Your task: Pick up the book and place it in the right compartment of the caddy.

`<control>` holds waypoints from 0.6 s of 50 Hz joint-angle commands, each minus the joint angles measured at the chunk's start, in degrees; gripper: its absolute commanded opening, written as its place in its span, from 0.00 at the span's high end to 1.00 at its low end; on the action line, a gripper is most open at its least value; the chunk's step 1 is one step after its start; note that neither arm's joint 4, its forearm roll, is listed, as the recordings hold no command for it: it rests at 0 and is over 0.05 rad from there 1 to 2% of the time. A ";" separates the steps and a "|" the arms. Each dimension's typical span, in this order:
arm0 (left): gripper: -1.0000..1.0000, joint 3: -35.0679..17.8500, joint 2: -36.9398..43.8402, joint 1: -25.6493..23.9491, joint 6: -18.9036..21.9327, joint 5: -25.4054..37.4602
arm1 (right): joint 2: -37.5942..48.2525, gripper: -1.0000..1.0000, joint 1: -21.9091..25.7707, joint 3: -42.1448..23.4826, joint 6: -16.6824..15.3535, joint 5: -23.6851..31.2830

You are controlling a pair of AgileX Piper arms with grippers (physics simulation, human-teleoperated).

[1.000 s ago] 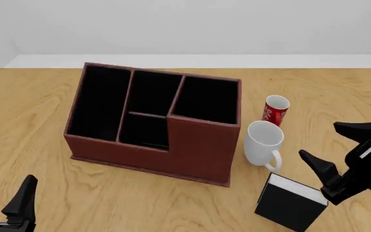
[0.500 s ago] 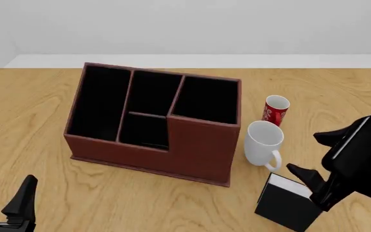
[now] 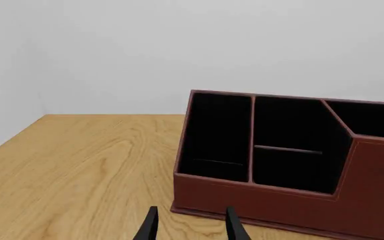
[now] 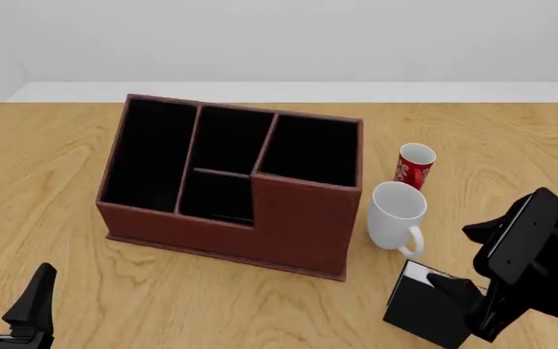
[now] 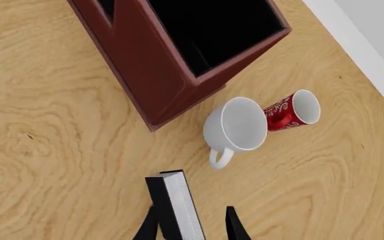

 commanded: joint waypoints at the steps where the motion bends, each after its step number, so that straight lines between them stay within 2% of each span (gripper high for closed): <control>1: 0.00 0.00 0.00 0.00 0.00 0.00 | 0.16 0.00 0.69 1.20 0.85 0.94; 7: 0.00 0.00 0.00 0.00 0.00 0.00 | 0.35 0.00 -0.50 2.65 0.49 -0.06; 14: 0.00 0.00 0.00 0.00 0.00 0.00 | 0.58 0.00 0.35 4.09 1.96 -0.72; 19: 0.00 0.00 0.00 0.00 0.00 0.00 | 0.82 0.00 0.38 5.42 1.74 -1.47; 30: 0.00 0.00 0.00 0.00 0.00 0.00 | 1.51 0.00 -0.04 5.20 1.55 -2.09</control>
